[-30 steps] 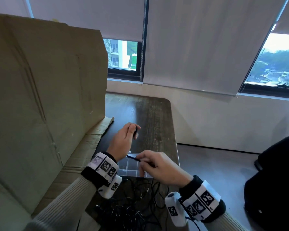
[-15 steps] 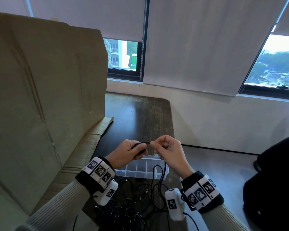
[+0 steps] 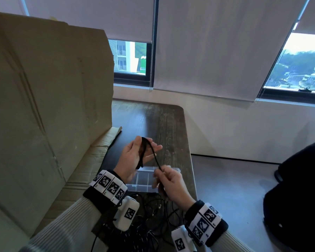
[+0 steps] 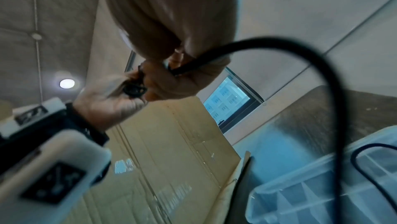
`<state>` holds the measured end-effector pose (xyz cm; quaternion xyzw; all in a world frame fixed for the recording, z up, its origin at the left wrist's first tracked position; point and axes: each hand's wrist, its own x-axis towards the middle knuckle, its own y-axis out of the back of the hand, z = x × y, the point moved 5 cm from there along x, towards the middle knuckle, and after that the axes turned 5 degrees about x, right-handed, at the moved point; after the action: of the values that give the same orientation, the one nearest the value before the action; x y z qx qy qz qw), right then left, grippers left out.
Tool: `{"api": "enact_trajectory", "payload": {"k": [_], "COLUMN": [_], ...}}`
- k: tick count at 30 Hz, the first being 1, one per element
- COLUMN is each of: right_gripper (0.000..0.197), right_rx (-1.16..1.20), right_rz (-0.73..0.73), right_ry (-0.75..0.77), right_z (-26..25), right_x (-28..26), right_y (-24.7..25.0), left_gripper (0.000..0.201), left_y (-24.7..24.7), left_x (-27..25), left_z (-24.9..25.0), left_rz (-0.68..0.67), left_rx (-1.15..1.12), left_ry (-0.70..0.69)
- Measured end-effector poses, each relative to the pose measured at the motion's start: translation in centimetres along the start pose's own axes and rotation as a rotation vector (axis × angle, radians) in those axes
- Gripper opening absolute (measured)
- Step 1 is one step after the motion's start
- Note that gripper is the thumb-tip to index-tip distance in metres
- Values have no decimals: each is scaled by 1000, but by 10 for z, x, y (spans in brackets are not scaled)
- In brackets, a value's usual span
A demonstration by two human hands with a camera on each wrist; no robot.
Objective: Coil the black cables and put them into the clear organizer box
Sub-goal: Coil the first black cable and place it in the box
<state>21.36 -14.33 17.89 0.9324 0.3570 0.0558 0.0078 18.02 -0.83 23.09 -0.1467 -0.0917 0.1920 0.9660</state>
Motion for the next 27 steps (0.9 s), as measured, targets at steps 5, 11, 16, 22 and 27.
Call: {"api": "enact_trajectory", "payload": {"k": [5, 11, 16, 22, 27], "right_gripper": [53, 19, 16, 3, 15], "right_rx": [-312, -338, -346, 101, 61], "right_rz": [-269, -357, -169, 127, 39], "right_ry": [-69, 92, 266, 133, 74], "right_z": [15, -48, -78, -57, -35], "right_x": [-11, -14, -1, 10, 10], "right_y": [-7, 11, 28, 53, 40], "left_gripper": [32, 39, 36, 27, 38], "left_y": [7, 9, -15, -14, -6], "left_x": [5, 4, -12, -11, -5], "left_z": [8, 1, -5, -3, 0], "left_rz": [138, -51, -370, -420, -150], "left_rx": [-25, 979, 964, 748, 310], "left_ry": [-27, -313, -356, -232, -129]}}
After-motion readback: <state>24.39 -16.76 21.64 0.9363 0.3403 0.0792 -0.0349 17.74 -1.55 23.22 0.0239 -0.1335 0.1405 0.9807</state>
